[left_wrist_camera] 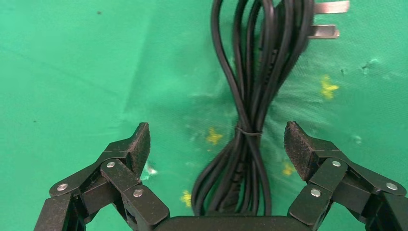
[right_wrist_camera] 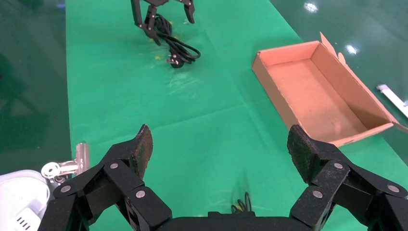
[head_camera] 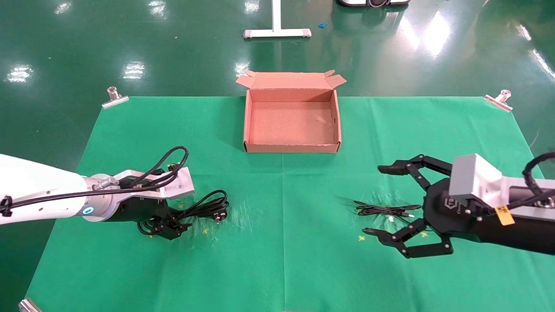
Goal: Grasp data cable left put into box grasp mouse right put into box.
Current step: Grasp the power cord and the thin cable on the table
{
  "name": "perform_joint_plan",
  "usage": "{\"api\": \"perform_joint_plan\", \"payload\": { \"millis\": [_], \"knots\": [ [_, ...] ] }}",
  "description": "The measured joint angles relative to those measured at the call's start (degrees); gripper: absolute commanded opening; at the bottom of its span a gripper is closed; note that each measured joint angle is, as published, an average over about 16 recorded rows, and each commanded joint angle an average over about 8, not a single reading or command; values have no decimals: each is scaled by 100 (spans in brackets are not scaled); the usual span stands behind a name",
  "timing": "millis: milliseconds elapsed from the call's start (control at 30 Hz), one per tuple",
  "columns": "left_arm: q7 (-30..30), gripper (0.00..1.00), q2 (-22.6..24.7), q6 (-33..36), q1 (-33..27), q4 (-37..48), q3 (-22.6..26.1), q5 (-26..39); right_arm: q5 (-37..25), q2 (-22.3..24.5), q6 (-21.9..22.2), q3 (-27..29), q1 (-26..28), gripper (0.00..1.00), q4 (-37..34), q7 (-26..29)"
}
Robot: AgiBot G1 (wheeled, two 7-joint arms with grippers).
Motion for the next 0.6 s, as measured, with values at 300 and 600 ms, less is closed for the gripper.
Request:
{"api": "perform_joint_plan", "payload": {
  "millis": [300,600],
  "knots": [
    [45,100,-10,-81,38,0,8,53,-719,-22,285,-211,136,100,31,186],
    [44,100,-6,-80,36,0,13,63,-2197,-465,775,-737,479,100,-187,611]
  ]
}}
